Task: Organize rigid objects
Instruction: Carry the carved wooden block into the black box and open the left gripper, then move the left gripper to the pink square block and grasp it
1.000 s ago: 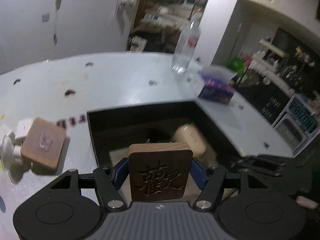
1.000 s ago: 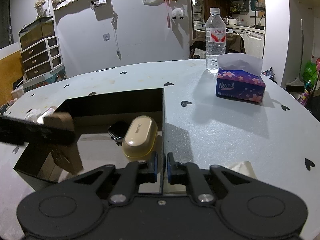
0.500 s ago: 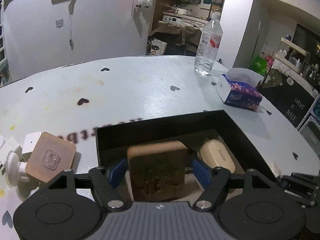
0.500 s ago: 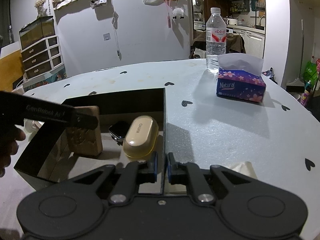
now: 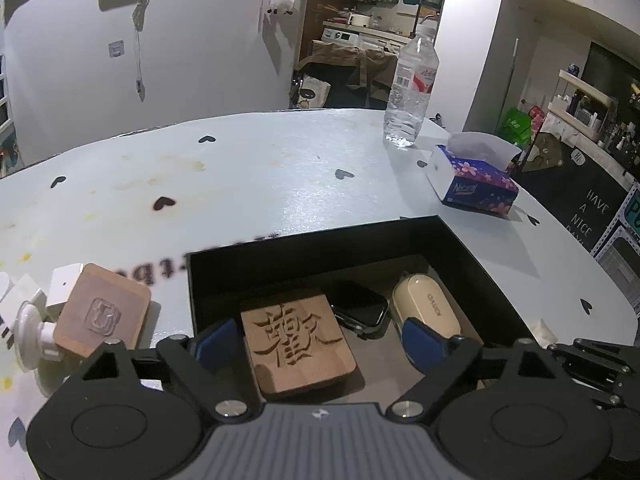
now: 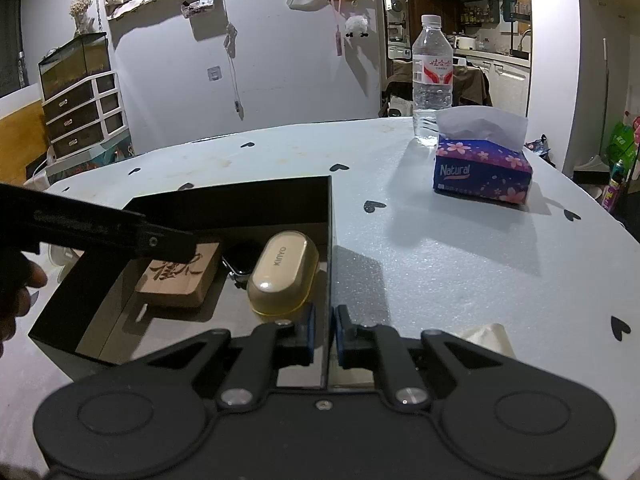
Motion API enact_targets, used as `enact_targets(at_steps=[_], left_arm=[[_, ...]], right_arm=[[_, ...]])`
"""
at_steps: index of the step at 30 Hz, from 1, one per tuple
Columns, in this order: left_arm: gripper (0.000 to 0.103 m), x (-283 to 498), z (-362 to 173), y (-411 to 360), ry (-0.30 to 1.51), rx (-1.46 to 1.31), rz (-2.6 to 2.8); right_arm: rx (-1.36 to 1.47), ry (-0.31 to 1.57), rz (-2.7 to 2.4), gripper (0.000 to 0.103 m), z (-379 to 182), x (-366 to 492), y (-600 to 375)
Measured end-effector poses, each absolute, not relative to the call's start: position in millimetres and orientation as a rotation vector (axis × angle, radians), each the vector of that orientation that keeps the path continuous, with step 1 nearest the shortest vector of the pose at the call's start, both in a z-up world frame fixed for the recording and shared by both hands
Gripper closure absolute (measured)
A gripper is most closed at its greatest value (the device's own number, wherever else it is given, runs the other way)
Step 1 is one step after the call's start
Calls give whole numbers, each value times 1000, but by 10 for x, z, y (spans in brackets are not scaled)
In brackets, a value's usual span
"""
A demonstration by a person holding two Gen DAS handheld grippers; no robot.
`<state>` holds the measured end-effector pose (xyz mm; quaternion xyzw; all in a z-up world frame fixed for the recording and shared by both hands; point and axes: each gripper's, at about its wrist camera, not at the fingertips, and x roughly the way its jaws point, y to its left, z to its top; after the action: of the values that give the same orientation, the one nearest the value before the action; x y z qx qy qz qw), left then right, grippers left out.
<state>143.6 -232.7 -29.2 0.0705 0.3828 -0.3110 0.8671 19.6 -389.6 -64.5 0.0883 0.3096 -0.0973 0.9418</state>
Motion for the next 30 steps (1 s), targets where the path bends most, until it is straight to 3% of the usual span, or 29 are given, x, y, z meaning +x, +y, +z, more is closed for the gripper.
enact_targets(at_steps=[13, 30], left_arm=[[1, 1150, -118, -2160, 768, 178, -677], [0, 865, -83, -1463, 698, 169, -634]], right_arm=[[179, 635, -202, 92, -642, 204, -3891], [180, 634, -202, 92, -640, 204, -3890]])
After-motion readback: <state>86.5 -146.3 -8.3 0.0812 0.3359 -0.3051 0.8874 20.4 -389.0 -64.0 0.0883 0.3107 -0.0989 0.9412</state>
